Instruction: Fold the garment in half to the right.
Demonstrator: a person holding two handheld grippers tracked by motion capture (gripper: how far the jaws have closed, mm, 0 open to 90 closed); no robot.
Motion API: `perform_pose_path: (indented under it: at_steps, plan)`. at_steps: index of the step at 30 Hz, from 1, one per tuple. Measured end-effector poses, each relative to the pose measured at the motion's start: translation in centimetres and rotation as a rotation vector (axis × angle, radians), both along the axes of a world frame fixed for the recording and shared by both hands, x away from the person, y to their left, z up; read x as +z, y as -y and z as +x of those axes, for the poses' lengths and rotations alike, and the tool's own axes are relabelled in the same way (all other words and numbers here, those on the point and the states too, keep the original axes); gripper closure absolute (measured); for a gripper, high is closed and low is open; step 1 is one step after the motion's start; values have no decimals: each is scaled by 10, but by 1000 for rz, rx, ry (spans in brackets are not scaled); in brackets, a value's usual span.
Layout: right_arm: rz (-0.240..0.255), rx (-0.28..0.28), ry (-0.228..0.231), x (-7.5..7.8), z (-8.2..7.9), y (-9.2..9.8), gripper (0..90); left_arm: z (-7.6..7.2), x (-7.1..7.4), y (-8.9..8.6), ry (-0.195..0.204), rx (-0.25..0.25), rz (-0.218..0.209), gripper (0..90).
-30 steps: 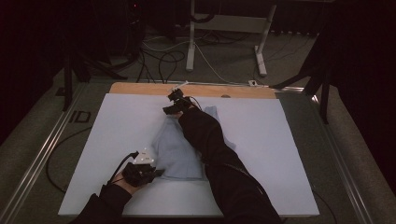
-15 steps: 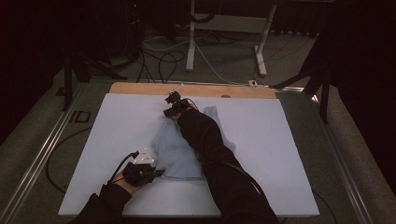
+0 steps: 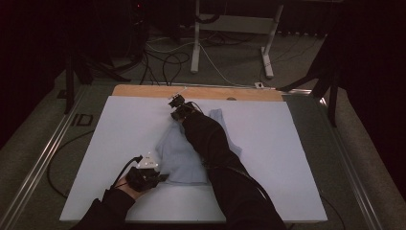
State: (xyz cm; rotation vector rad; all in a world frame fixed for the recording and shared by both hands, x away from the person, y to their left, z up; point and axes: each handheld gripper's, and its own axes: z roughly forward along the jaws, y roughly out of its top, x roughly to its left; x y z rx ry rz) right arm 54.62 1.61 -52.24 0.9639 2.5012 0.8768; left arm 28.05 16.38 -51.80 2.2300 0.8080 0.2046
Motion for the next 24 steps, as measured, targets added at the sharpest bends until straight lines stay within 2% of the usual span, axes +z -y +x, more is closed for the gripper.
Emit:
perform_pose_path:
  at_steps: [2, 5, 8, 11, 15, 17, 24]
  plan:
    - [-3, 11, -5, 1, -1, -1, 825, 0, 0, 0, 2, -1, 3, 859]
    - [23, 5, -28, 1, 1, 1, 840, 0, 0, 0, -1, 0, 0, 859]
    - [16, 15, -11, 2, -1, 2, 847, 0, 1, 0, -1, 0, -6, 860]
    - [31, 10, -1, 9, -1, 4, 848, 0, 3, 0, 0, 2, -12, 860]
    - [24, 27, 17, 16, -2, 4, 848, -1, 5, 1, 3, -1, -11, 860]
    - [42, 22, 19, 22, -3, 6, 849, -1, 6, 1, -1, -2, -15, 860]
    - [58, 18, 38, 37, -5, 16, 849, -1, 15, 6, 14, -16, -24, 859]
